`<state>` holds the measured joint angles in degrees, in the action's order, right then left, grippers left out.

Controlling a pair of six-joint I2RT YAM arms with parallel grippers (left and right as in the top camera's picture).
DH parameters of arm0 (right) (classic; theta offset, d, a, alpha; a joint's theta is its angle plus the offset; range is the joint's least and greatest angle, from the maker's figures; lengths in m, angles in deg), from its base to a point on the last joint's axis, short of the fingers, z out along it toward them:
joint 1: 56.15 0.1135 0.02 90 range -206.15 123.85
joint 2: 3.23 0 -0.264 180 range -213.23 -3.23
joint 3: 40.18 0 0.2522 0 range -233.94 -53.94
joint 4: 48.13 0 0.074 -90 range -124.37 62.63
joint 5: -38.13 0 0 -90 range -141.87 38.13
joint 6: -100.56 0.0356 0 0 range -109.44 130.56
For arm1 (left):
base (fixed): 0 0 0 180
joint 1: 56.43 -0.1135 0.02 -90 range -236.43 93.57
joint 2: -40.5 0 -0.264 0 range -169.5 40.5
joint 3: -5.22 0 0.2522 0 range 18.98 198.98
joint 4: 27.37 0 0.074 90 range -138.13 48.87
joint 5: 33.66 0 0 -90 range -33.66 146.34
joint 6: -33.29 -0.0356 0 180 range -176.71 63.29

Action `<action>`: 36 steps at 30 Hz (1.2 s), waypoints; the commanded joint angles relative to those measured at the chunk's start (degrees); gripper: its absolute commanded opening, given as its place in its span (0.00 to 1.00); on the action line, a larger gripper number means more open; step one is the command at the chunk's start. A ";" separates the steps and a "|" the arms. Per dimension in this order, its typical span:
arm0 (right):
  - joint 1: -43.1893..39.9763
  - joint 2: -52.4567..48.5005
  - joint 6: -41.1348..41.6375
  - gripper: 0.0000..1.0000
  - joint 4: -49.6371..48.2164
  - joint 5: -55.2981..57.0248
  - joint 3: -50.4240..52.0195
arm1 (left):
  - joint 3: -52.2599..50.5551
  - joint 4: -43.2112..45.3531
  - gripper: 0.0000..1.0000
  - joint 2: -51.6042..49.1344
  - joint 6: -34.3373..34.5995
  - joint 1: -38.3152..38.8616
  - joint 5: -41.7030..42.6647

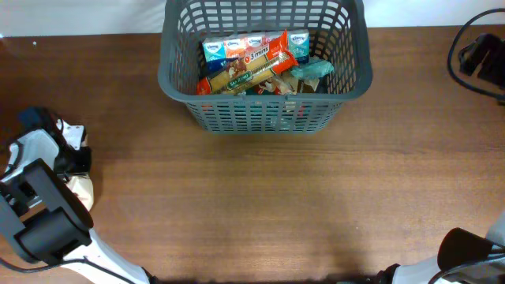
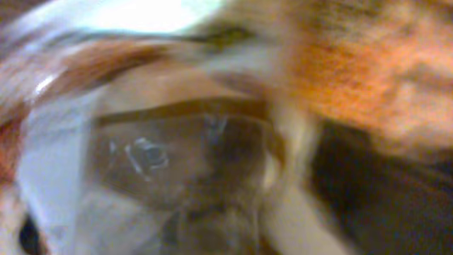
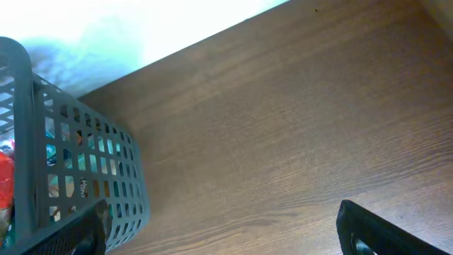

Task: Pack container
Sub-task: 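Grasp the crumpled snack wrappers at left with the left gripper, then place the wrappers into the basket and release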

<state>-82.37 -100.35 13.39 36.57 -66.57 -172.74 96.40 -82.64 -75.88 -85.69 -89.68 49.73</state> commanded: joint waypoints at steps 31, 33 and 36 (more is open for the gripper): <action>-0.04 0.15 0.04 0.99 0.02 -0.48 0.39 | 78.95 -30.56 0.02 -3.15 -27.67 42.73 20.57; -0.04 0.15 0.04 0.99 0.02 -0.48 0.39 | 78.95 -30.56 0.02 -5.27 -30.64 46.86 19.67; -0.04 0.15 0.04 0.99 0.02 -0.48 0.39 | 78.95 -30.53 0.02 -8.83 -31.41 50.25 18.53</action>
<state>-82.33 -100.35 13.37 36.59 -66.57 -172.74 175.22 -113.03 -80.08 -111.32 -41.93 69.64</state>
